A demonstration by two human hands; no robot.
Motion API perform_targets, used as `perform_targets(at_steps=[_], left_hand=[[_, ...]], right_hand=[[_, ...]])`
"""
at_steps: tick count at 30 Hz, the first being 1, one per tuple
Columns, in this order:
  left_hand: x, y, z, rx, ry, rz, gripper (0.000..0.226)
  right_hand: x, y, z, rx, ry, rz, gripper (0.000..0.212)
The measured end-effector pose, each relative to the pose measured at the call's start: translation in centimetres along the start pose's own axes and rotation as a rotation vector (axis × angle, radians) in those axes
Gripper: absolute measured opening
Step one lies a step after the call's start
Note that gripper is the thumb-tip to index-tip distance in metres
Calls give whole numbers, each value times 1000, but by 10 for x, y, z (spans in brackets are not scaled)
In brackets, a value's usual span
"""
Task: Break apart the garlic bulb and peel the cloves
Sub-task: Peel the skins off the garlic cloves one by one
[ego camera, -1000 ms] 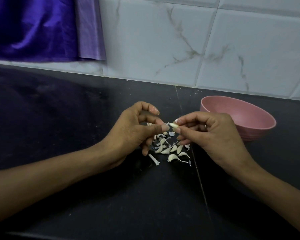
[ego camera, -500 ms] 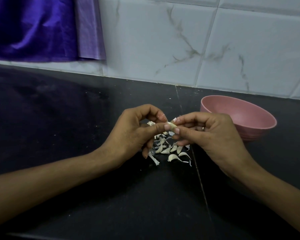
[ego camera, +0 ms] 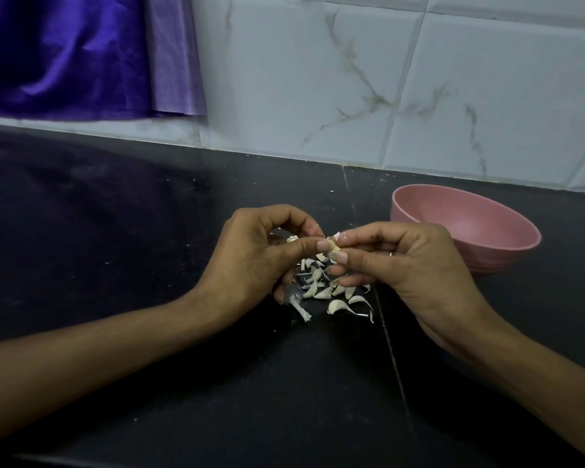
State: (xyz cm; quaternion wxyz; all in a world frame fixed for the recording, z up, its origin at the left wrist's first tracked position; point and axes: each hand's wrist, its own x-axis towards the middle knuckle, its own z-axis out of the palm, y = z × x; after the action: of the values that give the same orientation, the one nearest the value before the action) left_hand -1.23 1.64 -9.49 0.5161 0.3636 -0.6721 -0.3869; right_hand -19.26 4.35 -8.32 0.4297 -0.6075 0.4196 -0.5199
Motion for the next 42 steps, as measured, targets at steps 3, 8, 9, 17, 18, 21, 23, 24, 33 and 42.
perform_targets(at_steps=[3,8,9,17,18,21,23,24,33,42], left_hand=[[0,1,0,10,1,7,18],[-1,0,0,61,-33,12,13],[-1,-1,0,68,-41,12,13],[-1,0,-1,129,-63,38,12],[-1,-1,-2,132,-53,40,14],[-1,-1,-2,136,-68,34,32],[-2,-1,-2,152,-86,42,32],[-2,-1,-1,156,-89,49,28],[-3,2,-3,182,-28,55,16],[2,-1,-3,121,-5,0,11]], right_hand=[[0,0,0,7,1,0,12],[-1,-1,0,4,9,2,12],[0,-1,0,4,15,4,12],[3,0,-4,-15,57,13,14],[3,0,-4,-12,57,11,14],[3,-1,-4,9,43,18,13],[3,0,-3,18,26,32,12],[3,0,-3,14,15,37,12],[3,3,-6,-35,-27,44,13],[5,2,-8,-21,48,3,18]])
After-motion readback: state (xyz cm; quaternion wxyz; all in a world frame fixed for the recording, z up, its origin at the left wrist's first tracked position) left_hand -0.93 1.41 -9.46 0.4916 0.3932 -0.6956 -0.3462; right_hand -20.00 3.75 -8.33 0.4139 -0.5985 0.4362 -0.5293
